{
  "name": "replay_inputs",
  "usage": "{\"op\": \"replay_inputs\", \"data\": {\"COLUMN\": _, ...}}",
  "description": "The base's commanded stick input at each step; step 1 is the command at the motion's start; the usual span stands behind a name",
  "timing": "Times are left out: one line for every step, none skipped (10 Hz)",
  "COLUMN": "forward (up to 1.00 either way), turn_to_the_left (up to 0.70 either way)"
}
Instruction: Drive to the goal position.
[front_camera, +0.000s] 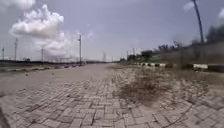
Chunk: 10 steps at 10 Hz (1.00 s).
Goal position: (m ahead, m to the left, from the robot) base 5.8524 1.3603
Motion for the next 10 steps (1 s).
{"op": "replay_inputs", "data": {"forward": 1.00, "turn_to_the_left": 0.12}}
{"op": "replay_inputs", "data": {"forward": 1.00, "turn_to_the_left": 0.15}}
{"op": "replay_inputs", "data": {"forward": 1.00, "turn_to_the_left": 0.18}}
{"op": "replay_inputs", "data": {"forward": 1.00, "turn_to_the_left": 0.21}}
{"op": "replay_inputs", "data": {"forward": 1.00, "turn_to_the_left": 0.24}}
{"op": "replay_inputs", "data": {"forward": 1.00, "turn_to_the_left": 0.27}}
{"op": "replay_inputs", "data": {"forward": 1.00, "turn_to_the_left": 0.30}}
{"op": "replay_inputs", "data": {"forward": 1.00, "turn_to_the_left": 0.33}}
{"op": "replay_inputs", "data": {"forward": 1.00, "turn_to_the_left": 0.36}}
{"op": "replay_inputs", "data": {"forward": 1.00, "turn_to_the_left": 0.39}}
